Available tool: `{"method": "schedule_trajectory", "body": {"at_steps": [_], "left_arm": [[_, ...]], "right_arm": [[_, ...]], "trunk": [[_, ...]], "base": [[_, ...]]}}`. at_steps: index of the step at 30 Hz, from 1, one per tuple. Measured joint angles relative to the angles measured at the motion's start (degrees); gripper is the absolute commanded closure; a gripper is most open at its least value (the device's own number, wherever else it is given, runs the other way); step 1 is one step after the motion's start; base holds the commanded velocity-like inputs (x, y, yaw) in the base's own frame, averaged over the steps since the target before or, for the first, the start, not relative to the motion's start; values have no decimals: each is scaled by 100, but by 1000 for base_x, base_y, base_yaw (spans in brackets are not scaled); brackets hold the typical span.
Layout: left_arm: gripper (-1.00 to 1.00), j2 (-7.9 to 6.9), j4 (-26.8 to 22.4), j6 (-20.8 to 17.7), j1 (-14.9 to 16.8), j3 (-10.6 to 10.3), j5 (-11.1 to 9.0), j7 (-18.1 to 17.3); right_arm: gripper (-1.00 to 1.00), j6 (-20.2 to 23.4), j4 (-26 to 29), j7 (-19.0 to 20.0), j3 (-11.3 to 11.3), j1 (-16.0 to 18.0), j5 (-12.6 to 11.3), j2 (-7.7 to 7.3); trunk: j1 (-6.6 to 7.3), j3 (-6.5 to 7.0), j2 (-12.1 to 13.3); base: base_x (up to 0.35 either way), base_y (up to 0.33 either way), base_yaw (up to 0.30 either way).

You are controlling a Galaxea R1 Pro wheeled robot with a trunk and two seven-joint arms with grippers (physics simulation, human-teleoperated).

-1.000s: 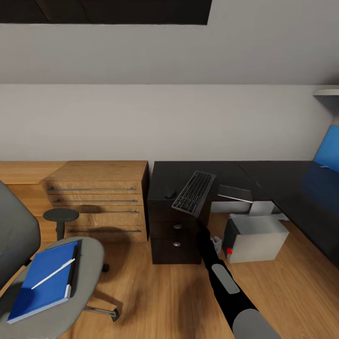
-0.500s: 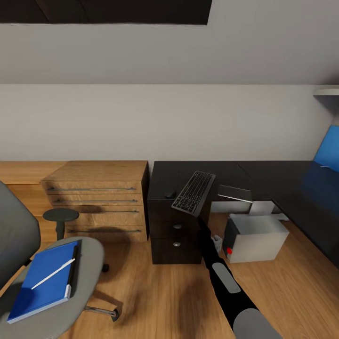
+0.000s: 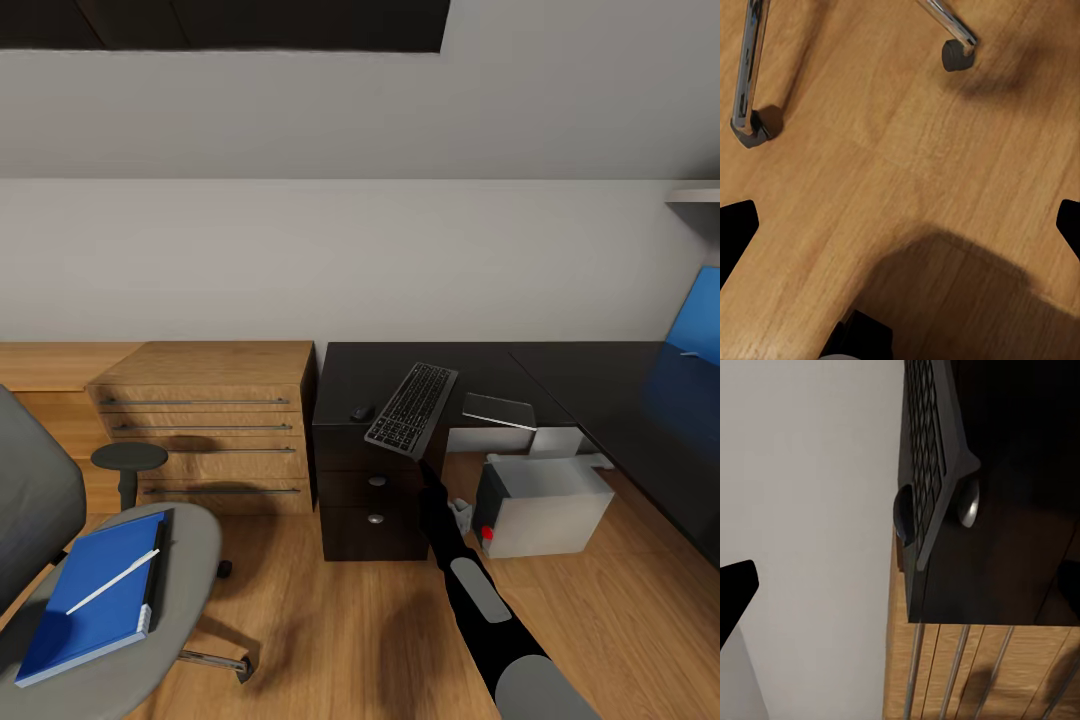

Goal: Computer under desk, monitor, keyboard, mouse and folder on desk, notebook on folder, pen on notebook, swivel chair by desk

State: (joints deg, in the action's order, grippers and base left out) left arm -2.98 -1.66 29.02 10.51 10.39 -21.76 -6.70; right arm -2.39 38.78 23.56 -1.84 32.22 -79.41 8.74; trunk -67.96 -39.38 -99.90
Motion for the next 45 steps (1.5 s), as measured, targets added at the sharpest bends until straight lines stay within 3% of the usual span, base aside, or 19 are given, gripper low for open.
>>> {"method": "schedule_trajectory", "body": {"at_steps": [19, 26, 28, 32, 35, 45], "left_arm": [[-100, 0, 0, 6, 0, 2, 10, -8], [-100, -8, 20, 22, 0, -18, 176, -16], [-100, -14, 31, 125, -42, -19, 246, -17], [-100, -7, 35, 680, -305, -19, 276, -74], [-100, -9, 37, 1018, -585, -19, 280, -344], [-100, -33, 37, 1126, -769, -21, 277, -702]], "right_arm": [[-100, 0, -6, -4, 9, 0, -7, -2], [-100, 0, -6, -4, 9, 0, -1, -2], [-100, 0, -8, -4, 9, 0, 1, -2], [-100, 0, -13, -4, 3, 0, 2, -2], [-100, 0, -15, -4, 1, 0, 3, -2], [-100, 0, -32, -9, 1, 0, 0, -2]], "trunk": [[0, 0, 0], [0, 0, 0], [0, 0, 0], [0, 0, 0], [0, -1, 0], [0, 0, 0]], "base": [[101, 0, 0], [3, 0, 0], [0, 0, 0], [0, 0, 0], [0, 0, 0], [7, 0, 0]]}}
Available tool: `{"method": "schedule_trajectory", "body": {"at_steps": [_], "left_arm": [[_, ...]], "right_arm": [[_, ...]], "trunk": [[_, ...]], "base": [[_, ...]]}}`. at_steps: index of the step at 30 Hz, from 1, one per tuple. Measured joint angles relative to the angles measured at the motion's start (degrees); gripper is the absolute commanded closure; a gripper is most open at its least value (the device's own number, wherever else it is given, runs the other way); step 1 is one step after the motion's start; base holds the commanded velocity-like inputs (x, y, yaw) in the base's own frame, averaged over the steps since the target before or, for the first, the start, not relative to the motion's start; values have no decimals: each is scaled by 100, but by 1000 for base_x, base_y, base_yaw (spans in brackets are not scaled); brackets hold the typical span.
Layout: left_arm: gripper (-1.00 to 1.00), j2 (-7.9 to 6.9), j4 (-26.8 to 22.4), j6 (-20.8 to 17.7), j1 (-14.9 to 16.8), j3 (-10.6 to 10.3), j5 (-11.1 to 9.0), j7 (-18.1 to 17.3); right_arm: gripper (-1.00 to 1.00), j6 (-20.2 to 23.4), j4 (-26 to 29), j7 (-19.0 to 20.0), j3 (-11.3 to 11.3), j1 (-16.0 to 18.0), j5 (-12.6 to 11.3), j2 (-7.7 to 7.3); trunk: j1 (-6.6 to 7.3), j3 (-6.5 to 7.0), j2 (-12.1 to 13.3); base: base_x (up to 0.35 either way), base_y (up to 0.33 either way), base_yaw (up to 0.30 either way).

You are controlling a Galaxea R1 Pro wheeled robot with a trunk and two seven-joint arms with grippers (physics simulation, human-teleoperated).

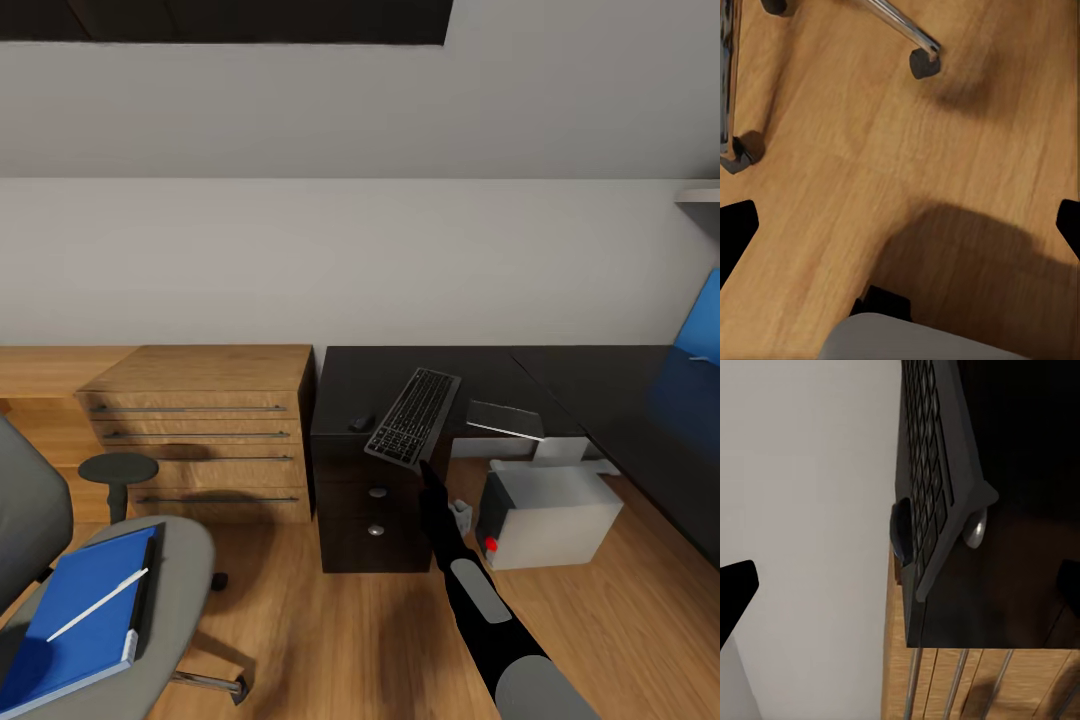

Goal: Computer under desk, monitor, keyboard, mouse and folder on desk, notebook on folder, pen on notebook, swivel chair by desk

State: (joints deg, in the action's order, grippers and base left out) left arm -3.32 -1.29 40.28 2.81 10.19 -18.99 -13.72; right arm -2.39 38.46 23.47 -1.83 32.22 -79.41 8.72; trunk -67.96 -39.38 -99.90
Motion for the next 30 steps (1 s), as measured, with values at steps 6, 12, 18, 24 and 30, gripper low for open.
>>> {"method": "schedule_trajectory", "body": {"at_steps": [6, 12, 18, 24, 30], "left_arm": [[-100, 6, 0, 0, -4, 0, 5, -9], [-100, 7, 0, -6, -4, 3, -1, -3], [-100, 7, 0, -7, -4, 1, -3, -1], [-100, 1, 0, -13, -4, 7, -8, 22], [-100, -1, 0, -16, -4, 10, -19, 37]], "right_arm": [[-100, 0, -30, -12, 9, 0, -7, 0], [-100, 0, -34, -12, 15, 0, -9, 0], [-100, -3, -56, -19, 20, 0, -16, -1], [-100, -1, -158, -18, 24, 0, -24, -1], [-100, 0, -187, -13, 24, 0, -29, 6]], "trunk": [[2, 0, 0], [0, 0, 0], [0, 0, 0], [0, 0, 0], [0, 0, 0]], "base": [[196, 0, 0], [48, 0, 0], [8, 0, 0], [1, 0, 0], [0, 0, 0]]}}
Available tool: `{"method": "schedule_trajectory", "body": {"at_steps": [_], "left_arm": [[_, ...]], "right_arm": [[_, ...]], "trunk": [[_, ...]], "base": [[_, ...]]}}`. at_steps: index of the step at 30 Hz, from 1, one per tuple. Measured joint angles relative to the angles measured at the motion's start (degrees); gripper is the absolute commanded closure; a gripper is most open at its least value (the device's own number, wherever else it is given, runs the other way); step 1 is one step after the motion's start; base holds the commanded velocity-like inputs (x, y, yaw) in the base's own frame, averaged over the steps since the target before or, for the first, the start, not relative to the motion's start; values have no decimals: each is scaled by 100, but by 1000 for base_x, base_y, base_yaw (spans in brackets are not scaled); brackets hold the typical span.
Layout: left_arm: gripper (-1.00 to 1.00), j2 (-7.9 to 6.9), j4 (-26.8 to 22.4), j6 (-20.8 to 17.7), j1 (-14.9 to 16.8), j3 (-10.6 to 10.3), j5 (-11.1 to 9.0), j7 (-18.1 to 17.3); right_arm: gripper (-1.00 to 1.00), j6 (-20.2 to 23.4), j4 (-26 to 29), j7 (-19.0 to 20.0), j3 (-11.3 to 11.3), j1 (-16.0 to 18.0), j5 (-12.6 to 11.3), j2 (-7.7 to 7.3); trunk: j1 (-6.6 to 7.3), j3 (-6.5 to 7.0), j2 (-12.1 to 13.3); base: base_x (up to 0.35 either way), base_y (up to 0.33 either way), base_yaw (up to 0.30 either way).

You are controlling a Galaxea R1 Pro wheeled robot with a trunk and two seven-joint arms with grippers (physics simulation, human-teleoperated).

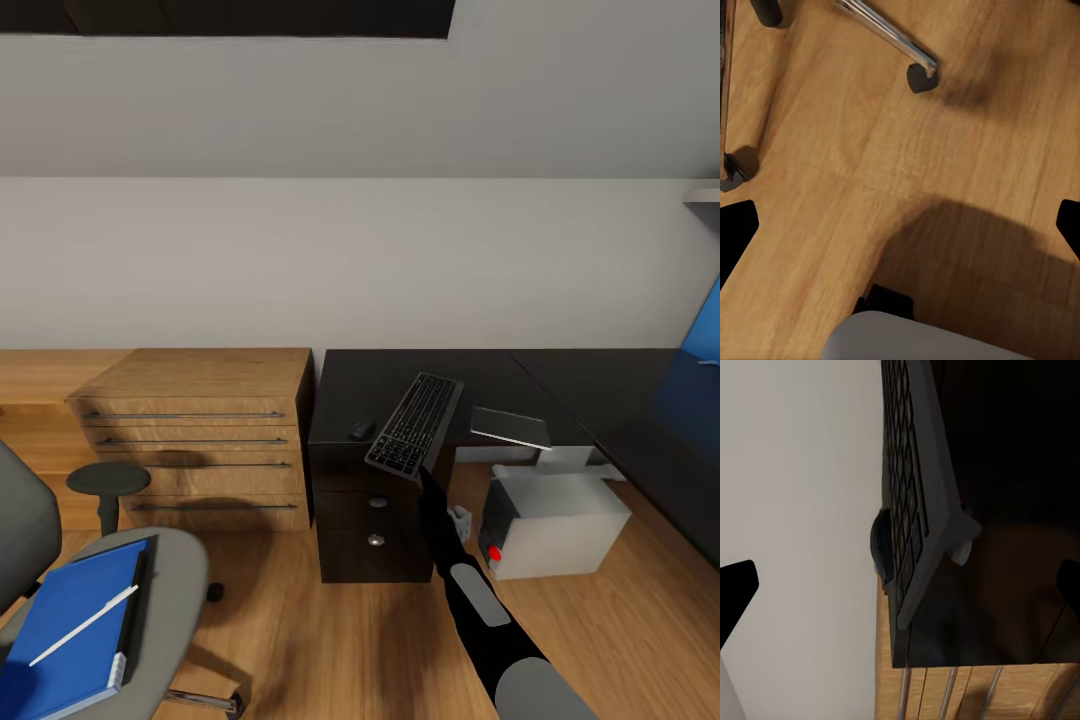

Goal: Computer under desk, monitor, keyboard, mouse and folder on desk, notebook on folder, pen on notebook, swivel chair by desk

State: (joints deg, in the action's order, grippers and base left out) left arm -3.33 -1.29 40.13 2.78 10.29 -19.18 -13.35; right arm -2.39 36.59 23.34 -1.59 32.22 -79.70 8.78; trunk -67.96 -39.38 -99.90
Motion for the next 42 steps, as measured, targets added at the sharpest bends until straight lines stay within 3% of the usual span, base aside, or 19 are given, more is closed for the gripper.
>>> {"method": "schedule_trajectory", "body": {"at_steps": [9, 28, 42], "left_arm": [[-100, -16, -8, 8, 0, 15, -2, 13], [-100, -17, -13, 8, 0, 16, -5, 15], [-100, -18, -13, 1, 0, 16, -2, 23]], "right_arm": [[-100, -10, -10, 1, 7, 0, -2, 2], [-100, -18, -13, 1, 14, 0, -1, -7], [-100, -17, -26, -8, -4, 0, 11, -3]], "trunk": [[0, 0, 0], [-417, -341, -761], [-417, -341, -762]], "base": [[0, 0, 0], [0, 0, 0], [0, 0, 0]]}}
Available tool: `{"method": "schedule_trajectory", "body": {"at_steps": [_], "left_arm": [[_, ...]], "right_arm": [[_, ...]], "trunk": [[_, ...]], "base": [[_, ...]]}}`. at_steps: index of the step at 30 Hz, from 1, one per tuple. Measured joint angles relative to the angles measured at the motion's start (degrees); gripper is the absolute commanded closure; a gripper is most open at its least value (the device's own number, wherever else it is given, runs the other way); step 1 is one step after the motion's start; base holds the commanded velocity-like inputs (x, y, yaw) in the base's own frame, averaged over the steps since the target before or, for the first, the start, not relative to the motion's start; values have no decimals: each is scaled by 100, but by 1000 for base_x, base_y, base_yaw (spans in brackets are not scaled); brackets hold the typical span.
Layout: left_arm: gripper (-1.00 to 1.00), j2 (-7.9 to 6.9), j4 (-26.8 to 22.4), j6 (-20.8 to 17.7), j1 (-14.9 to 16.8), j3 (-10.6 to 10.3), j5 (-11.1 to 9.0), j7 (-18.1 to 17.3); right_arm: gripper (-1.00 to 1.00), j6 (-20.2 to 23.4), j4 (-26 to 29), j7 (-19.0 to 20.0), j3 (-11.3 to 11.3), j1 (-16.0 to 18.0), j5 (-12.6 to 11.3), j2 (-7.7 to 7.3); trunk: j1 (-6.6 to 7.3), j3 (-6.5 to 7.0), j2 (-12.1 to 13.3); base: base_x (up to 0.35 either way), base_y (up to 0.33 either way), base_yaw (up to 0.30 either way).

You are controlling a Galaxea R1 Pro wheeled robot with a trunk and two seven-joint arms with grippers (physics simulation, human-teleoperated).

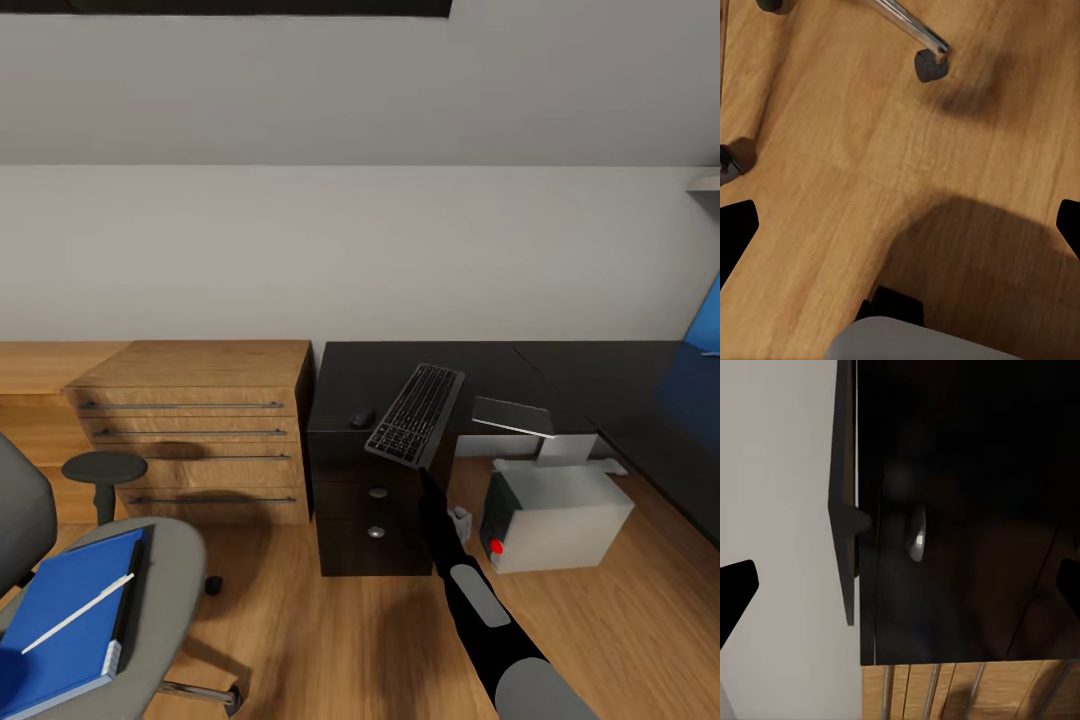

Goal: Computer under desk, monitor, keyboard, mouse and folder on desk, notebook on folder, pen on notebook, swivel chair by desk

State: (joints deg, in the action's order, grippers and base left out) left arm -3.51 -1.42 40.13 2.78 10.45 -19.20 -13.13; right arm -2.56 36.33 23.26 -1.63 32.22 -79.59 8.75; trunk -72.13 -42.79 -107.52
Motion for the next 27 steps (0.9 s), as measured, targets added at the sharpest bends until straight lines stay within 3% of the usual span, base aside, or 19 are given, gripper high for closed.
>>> {"method": "schedule_trajectory", "body": {"at_steps": [11, 27], "left_arm": [[-100, 0, 1, -6, 0, 0, 0, 1], [-100, 0, 3, -10, 0, 0, 0, 1]], "right_arm": [[-100, 1, -32, 0, -3, 0, 7, 5], [-100, 9, -34, 4, -5, 0, 7, -2]], "trunk": [[0, 0, 0], [0, 0, 0]], "base": [[0, 112, 0], [7, 16, 0]]}}
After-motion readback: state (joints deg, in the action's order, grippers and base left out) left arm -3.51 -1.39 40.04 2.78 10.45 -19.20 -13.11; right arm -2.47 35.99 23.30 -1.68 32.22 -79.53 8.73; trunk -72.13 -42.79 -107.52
